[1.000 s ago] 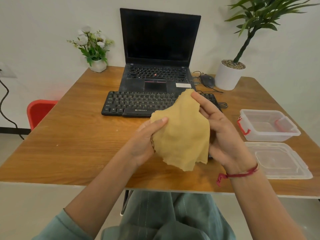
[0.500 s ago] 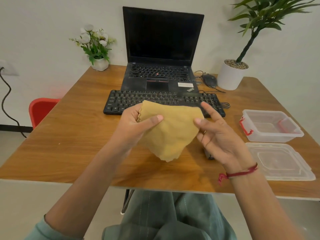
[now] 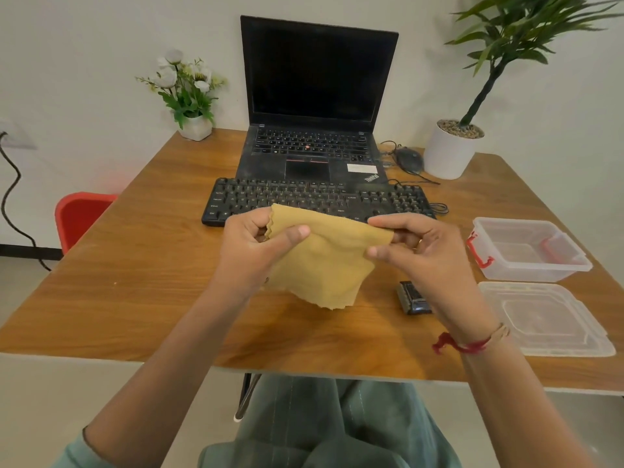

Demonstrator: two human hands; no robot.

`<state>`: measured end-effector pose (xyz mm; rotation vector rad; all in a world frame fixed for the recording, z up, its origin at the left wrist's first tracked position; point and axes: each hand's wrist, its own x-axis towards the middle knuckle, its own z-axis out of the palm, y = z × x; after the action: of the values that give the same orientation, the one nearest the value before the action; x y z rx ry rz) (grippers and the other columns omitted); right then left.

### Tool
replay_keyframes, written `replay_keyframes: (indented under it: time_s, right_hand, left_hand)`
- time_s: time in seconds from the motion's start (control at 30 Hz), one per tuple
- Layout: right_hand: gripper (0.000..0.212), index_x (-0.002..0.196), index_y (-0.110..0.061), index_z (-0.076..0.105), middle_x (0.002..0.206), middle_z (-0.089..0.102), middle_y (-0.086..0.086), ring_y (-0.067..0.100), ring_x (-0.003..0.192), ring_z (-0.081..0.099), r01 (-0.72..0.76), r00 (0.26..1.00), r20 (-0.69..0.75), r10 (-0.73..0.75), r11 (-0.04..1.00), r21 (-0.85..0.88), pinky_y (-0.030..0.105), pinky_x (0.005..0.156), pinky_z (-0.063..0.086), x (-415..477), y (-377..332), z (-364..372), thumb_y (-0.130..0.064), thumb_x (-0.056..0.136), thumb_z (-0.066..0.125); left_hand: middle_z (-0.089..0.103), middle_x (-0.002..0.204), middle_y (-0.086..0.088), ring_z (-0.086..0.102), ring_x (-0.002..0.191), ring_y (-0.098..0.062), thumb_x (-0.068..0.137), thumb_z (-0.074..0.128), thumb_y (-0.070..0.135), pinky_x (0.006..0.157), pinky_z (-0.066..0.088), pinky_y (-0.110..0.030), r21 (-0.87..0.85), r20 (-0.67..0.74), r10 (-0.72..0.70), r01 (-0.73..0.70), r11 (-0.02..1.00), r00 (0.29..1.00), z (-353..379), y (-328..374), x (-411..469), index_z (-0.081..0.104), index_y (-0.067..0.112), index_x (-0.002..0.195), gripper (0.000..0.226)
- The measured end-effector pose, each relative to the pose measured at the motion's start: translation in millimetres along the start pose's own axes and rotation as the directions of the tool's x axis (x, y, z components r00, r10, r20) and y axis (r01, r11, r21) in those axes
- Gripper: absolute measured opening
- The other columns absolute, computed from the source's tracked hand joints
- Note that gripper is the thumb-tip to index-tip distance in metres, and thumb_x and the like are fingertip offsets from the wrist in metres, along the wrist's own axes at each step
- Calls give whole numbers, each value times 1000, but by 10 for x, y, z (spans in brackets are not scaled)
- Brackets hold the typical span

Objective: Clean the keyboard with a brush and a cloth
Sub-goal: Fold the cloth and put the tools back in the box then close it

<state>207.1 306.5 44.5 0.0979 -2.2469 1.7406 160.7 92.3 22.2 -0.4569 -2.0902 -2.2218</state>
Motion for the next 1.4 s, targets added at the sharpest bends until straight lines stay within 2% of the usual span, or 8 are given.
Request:
replay_keyframes:
  time_s: [0.23,0.33,0.5,0.7,0.87,0.97,1.13,1.4]
  right_hand:
    - [45,98,-37,68,97,65,-16,3,94,59,191,981,49,-187,902,-387,22,80,53,97,-71,-108,4,79,68]
    - [41,99,-33,69,95,69,-10,6,88,62,146,989,8,-149,955,-258,28,76,54,109,-95,-138,5,84,63]
    - [31,95,-30,70,86,70,-6,4,76,59,93,996,9,-93,987,-130,26,69,53,119,-67,-172,-1,88,60]
    - [22,97,-30,60,79,61,4,16,74,52,65,988,-135,-74,996,-69,31,67,45,109,74,-184,-9,94,54]
    - [25,86,-33,52,78,49,-7,12,72,43,-70,956,-282,84,996,58,32,62,37,95,217,-131,-13,98,42]
    - [19,103,-28,62,93,62,-7,14,80,60,-244,954,-113,278,938,247,34,63,51,46,219,-228,-13,96,52]
    - [88,145,-36,28,126,50,-8,16,101,61,-318,946,-36,322,944,91,33,75,56,-32,333,-544,4,79,70]
    - [58,130,-7,50,112,65,11,15,85,68,-383,835,-278,474,865,324,25,64,57,125,361,-1464,-10,76,72]
  left_hand:
    - [62,102,9,55,95,-1,67,78,42,78,50,-25,282,-119,262,-220,934,958,51,-67,70,71,24,73,20]
    - [57,121,14,53,108,2,69,78,38,89,46,-19,248,-97,292,-261,933,952,99,-39,104,71,21,77,20]
    - [66,78,1,60,73,-15,80,70,29,62,51,-30,4,-43,238,-238,971,970,247,-1,119,68,7,89,24]
    - [66,79,-12,62,74,-16,91,66,20,63,53,-36,43,-104,117,-113,993,988,409,-95,190,64,2,90,18]
    - [72,98,4,69,87,-7,94,62,14,71,57,-26,-41,-3,-81,81,996,997,667,-134,167,60,20,105,12]
    - [65,105,10,66,89,0,88,70,19,70,56,-20,-28,75,-173,176,984,982,779,-182,170,50,31,108,31]
    - [61,111,9,62,101,-7,80,78,22,81,57,-31,44,202,-232,227,973,952,994,-243,198,45,37,107,45]
    - [64,114,7,63,104,-10,73,84,25,89,55,-34,76,255,-168,154,985,952,1678,-193,517,51,20,117,55]
